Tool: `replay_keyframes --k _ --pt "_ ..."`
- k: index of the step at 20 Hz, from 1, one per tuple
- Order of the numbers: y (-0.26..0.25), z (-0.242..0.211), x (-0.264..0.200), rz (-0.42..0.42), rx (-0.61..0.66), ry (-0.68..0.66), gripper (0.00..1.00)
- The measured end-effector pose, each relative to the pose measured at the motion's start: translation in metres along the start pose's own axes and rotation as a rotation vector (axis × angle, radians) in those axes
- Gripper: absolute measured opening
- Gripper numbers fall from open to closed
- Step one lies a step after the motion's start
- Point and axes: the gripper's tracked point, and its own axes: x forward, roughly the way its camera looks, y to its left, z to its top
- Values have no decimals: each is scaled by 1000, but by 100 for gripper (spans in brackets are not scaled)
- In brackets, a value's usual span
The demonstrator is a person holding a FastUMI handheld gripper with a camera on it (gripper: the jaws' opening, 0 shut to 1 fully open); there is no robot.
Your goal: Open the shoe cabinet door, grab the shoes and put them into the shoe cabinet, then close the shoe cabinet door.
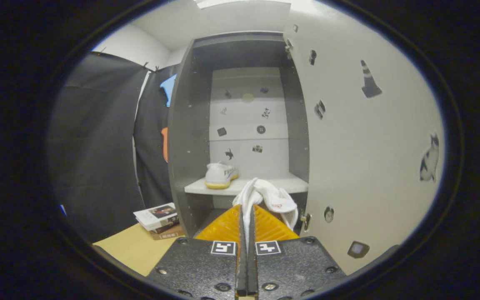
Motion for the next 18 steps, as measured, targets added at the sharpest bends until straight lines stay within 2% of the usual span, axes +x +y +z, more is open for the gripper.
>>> replay_keyframes --k 5,10,16,18 --pt "-4 48 51 -28 19 -14 4" --pt "-15 78 126 -60 -4 20 4" --pt "-7 79 222 -16 -88 136 5" --pt "-8 76 249 -22 -154 157 5"
